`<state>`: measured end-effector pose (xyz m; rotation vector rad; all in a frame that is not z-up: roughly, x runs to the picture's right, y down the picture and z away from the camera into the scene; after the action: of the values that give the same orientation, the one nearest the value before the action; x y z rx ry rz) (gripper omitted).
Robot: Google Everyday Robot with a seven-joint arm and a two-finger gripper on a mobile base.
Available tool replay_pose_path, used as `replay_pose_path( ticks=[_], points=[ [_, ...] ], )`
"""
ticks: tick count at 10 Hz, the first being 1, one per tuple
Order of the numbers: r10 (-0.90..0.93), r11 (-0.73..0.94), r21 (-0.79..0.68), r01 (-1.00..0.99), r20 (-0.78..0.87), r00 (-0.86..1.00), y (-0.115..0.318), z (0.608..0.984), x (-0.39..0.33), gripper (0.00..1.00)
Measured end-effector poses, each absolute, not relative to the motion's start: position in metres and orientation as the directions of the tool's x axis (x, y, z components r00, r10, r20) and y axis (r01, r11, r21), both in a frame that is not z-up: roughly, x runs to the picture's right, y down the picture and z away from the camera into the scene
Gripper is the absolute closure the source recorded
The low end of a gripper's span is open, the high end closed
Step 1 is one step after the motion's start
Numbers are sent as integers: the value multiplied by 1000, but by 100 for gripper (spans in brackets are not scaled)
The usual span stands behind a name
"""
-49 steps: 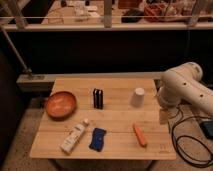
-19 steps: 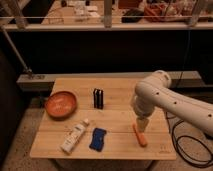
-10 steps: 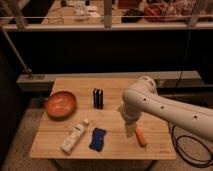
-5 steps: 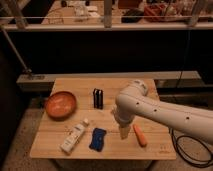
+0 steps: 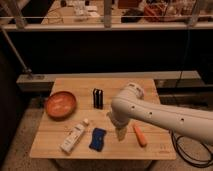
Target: Place the white sponge in the ceramic bowl
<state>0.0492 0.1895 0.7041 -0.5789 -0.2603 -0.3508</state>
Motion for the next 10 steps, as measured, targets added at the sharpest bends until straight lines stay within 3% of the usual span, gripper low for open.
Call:
replay_pose_path(
  ticks=[10],
  points=[
    [-312, 755, -450, 477, 394, 864, 202, 715, 22, 20]
  ],
)
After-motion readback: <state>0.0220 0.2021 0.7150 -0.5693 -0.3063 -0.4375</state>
